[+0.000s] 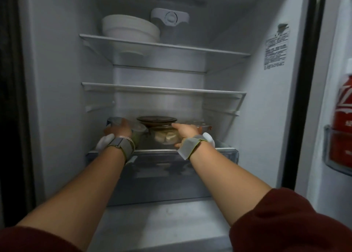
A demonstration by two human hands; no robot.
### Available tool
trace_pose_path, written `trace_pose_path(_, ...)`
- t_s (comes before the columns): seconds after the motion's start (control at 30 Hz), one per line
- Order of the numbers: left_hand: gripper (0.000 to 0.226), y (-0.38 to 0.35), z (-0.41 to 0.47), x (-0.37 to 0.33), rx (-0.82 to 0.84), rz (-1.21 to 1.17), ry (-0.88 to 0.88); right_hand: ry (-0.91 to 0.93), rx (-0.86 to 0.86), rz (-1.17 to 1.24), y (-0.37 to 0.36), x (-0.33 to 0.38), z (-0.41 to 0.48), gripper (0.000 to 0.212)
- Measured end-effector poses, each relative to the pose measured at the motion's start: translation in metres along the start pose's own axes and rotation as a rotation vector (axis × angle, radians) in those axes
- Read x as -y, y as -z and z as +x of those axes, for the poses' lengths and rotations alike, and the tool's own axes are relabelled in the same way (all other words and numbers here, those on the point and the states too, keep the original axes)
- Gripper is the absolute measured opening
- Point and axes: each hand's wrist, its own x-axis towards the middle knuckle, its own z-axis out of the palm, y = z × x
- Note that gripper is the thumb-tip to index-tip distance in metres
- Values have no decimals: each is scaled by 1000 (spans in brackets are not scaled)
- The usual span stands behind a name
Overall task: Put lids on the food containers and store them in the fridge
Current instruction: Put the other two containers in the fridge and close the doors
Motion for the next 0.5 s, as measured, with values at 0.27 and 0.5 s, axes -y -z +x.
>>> trace_pose_path(0.27,59,-21,7,17,28,-40,-78,198,-246,-707,23,-23,-69,54)
trace_pose_path(0.5,71,-2,-102,-21,-31,-92,-52,292,-327,-607,58,-40,-115,48)
